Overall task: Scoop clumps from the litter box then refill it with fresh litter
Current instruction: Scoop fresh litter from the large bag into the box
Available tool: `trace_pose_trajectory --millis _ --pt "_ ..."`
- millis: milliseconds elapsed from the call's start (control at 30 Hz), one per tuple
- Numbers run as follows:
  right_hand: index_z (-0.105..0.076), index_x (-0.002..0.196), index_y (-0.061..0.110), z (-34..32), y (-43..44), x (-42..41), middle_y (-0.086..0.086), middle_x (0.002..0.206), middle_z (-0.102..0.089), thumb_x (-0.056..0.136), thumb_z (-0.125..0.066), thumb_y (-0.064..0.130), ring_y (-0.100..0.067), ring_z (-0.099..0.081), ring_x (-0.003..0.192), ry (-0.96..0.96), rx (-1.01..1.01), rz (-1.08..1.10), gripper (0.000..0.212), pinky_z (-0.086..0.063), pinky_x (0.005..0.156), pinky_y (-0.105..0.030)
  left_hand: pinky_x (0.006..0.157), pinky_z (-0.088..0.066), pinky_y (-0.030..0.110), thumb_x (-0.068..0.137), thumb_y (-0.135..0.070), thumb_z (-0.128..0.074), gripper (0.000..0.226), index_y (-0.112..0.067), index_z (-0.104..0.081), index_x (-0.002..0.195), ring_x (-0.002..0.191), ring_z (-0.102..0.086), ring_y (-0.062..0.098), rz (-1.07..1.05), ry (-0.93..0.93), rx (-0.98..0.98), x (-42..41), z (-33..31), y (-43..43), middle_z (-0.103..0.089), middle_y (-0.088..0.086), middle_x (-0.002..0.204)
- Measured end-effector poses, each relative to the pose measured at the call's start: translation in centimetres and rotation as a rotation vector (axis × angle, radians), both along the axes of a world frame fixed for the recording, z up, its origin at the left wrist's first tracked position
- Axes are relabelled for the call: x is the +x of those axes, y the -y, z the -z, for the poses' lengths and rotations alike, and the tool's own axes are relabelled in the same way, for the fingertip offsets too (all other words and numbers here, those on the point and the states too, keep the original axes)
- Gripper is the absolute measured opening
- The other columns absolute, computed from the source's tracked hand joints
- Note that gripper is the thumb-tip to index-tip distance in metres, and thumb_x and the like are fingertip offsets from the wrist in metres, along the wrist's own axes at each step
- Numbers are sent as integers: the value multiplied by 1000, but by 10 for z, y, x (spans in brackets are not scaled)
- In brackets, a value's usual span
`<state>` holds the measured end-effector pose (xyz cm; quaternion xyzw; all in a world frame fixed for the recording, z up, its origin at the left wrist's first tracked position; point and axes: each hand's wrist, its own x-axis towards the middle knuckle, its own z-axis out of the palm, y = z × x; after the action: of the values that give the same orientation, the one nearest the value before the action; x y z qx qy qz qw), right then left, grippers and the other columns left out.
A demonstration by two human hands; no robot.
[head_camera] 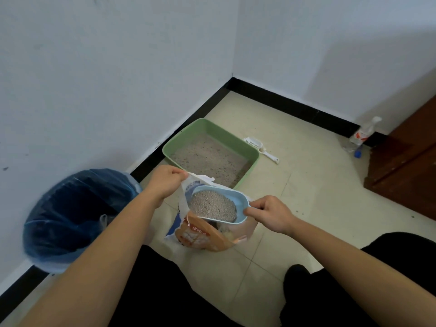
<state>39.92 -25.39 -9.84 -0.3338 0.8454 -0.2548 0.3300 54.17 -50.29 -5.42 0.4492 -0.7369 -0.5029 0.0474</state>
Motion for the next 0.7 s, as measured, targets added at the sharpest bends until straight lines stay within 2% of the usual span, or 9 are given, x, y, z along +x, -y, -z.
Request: trace_pose_trajectory --millis 100,300,367,500,567,700 --pt "-45 53 13 -8 -5 -8 1 51 -31 77 -60 44 -14 -28 50 66 -52 38 42 -27 56 -33 59 -39 30 91 -14 -63 12 -6 -71 92 67 -48 16 -152 -46 121 -3 3 5 -59 6 76" --pt "-36 52 14 -26 -5 -18 -2 53 -27 72 -59 44 -20 -22 55 200 -198 92 43 -22 55 -32 53 -36 28 89 -14 -65 10 -7 -72 92 63 -45 16 -222 -101 177 -14 6 8 -56 9 76" --pt "-38 52 12 -30 -2 -22 -3 53 -26 75 -61 40 -21 -20 55 224 -234 91 43 -21 53 -31 54 -37 28 90 -14 -64 10 -7 -71 93 63 -45 15 -229 -107 165 -16 5 7 -56 8 76" --pt "-49 63 -10 -40 12 -36 -8 54 -31 88 -62 23 -19 -23 53 272 -306 129 44 -22 50 -28 55 -39 25 92 -16 -62 9 -11 -70 93 67 -49 14 -201 -108 112 -18 4 8 -59 4 79" --pt "-49 62 -7 -46 24 -48 -8 54 -35 91 -61 18 -17 -25 49 252 -319 174 41 -23 48 -26 55 -38 23 94 -16 -60 10 -11 -69 93 66 -50 11 -176 -117 98 -20 4 7 -60 1 79" --pt "-56 67 5 -46 54 -74 -10 60 -43 89 -61 30 -16 -31 49 222 -254 269 34 -25 46 -26 55 -39 24 94 -18 -60 13 -11 -72 93 65 -51 8 -191 -151 53 -21 9 4 -61 -3 78"
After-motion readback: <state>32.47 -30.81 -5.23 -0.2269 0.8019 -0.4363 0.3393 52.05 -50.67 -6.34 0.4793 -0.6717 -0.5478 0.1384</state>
